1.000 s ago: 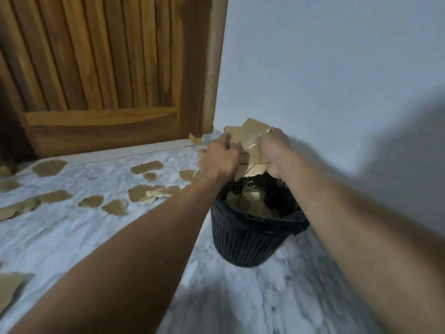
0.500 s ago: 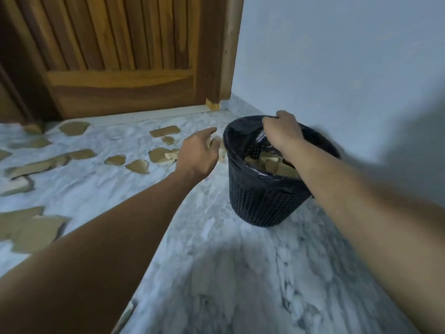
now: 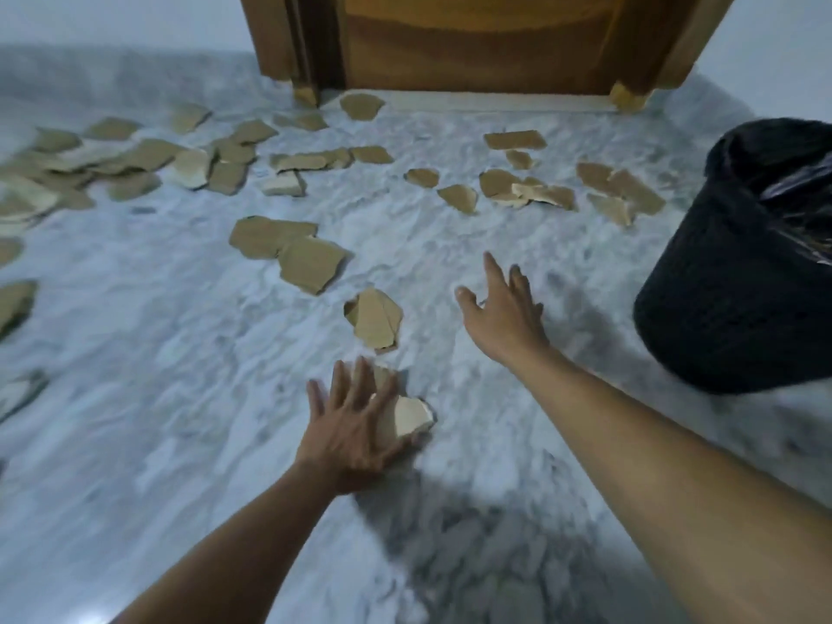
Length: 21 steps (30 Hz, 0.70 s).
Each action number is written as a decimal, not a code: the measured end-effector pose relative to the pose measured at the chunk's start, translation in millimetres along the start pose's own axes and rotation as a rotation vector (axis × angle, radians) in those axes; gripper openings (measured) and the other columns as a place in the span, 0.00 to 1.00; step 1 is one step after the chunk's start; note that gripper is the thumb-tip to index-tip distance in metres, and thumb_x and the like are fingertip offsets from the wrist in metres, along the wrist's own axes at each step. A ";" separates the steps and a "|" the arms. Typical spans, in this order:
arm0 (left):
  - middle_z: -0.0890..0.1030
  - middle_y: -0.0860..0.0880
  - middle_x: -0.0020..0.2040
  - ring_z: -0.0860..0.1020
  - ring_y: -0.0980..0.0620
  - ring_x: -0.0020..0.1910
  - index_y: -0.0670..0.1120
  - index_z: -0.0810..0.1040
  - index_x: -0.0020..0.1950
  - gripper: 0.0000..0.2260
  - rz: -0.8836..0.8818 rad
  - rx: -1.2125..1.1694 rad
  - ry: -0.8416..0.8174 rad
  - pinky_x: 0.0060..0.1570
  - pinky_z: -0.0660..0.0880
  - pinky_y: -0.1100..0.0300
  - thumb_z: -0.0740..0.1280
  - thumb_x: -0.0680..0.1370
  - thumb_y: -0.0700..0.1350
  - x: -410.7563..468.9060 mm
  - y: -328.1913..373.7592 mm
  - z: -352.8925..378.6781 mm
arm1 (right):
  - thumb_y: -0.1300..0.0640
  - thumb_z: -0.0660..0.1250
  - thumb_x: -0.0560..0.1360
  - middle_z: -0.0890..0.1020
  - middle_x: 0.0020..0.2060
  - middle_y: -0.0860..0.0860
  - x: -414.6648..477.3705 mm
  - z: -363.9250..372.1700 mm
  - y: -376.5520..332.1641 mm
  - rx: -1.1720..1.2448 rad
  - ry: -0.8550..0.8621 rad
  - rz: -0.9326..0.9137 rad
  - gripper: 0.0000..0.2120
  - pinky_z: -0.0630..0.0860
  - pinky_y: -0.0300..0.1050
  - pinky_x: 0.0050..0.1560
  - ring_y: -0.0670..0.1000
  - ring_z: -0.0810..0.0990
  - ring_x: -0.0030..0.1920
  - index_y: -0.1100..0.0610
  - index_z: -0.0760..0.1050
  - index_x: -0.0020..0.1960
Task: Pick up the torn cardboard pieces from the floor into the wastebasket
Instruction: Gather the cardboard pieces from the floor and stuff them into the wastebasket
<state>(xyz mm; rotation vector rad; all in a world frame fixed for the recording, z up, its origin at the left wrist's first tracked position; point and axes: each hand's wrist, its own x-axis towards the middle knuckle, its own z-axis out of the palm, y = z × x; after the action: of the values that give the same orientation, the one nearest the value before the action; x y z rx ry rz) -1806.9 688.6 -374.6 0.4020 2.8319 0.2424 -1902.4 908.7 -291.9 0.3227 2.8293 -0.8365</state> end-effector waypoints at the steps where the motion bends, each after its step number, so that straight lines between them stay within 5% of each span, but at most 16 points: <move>1: 0.37 0.45 0.82 0.35 0.38 0.80 0.61 0.39 0.81 0.42 -0.038 -0.003 0.000 0.74 0.36 0.33 0.44 0.73 0.80 -3.9 -6.1 6.7 | 0.37 0.52 0.83 0.44 0.83 0.56 -2.7 21.6 0.5 -0.009 -0.082 0.003 0.33 0.44 0.69 0.77 0.59 0.42 0.82 0.44 0.43 0.83; 5: 0.40 0.44 0.83 0.33 0.40 0.80 0.58 0.39 0.82 0.44 -0.091 -0.030 0.083 0.75 0.32 0.36 0.43 0.73 0.80 -2.2 -19.6 15.7 | 0.35 0.52 0.82 0.43 0.83 0.54 -6.3 85.5 -2.1 -0.102 -0.218 -0.071 0.34 0.42 0.69 0.77 0.58 0.41 0.82 0.43 0.43 0.83; 12: 0.52 0.41 0.82 0.36 0.41 0.81 0.53 0.37 0.82 0.44 -0.250 -0.146 0.258 0.76 0.35 0.37 0.49 0.74 0.75 29.9 -83.4 8.6 | 0.33 0.54 0.80 0.42 0.82 0.58 20.0 137.1 -48.1 -0.232 -0.124 -0.297 0.40 0.41 0.71 0.76 0.62 0.40 0.81 0.48 0.40 0.83; 21: 0.37 0.45 0.82 0.32 0.42 0.80 0.54 0.37 0.82 0.46 -0.338 -0.236 0.401 0.76 0.35 0.36 0.46 0.71 0.75 123.3 -194.4 -38.4 | 0.26 0.45 0.77 0.31 0.80 0.53 107.4 173.3 -120.7 -0.310 -0.088 -0.540 0.37 0.32 0.75 0.72 0.60 0.29 0.79 0.36 0.34 0.80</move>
<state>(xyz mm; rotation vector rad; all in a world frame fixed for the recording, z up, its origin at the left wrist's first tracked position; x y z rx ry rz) -1980.4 535.8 -407.0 -0.1992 3.1382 0.6381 -2018.4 731.0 -397.4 -0.5272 2.9293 -0.4527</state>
